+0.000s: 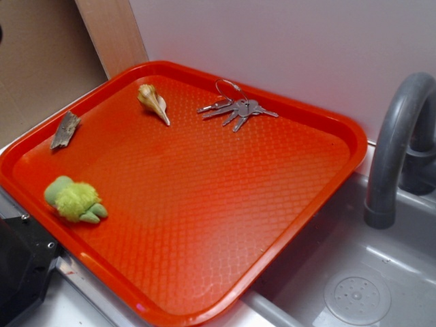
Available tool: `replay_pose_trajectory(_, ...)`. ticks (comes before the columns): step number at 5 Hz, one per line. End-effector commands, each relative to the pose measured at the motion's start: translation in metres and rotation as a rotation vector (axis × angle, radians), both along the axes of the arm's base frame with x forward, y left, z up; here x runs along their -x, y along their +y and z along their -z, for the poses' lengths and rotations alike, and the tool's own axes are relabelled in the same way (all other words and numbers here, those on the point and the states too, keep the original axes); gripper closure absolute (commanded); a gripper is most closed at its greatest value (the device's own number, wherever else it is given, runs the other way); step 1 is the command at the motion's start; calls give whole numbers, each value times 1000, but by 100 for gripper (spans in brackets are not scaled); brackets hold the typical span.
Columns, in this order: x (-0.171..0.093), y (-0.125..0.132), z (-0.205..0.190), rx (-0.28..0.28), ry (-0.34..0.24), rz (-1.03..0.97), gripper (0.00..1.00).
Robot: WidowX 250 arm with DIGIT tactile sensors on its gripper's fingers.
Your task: Grab the silver keys.
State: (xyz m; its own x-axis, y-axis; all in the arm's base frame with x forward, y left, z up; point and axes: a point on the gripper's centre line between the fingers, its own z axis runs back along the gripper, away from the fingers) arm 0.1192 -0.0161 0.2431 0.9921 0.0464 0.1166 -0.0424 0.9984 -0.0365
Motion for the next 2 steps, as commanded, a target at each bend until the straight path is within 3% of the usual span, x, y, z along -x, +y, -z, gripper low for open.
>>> replay_pose_trajectory(1, 0, 0, 0, 0, 0, 0, 0)
replay_pose_trajectory(2, -50, 43, 50, -250, -12, 80, 0)
